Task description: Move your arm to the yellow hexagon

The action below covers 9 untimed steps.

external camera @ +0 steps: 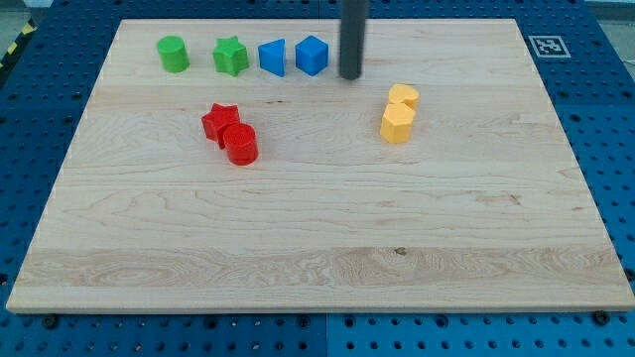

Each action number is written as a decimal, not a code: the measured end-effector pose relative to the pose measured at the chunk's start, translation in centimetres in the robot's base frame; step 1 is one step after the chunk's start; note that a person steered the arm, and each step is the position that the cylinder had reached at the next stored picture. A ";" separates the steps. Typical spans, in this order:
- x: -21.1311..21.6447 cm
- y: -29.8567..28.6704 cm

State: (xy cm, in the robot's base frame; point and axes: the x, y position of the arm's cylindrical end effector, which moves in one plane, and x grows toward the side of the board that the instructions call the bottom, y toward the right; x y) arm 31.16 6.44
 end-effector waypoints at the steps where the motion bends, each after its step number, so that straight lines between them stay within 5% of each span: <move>1: 1.5 7.8; 4: 18.6 8.8; 9: 15.5 3.1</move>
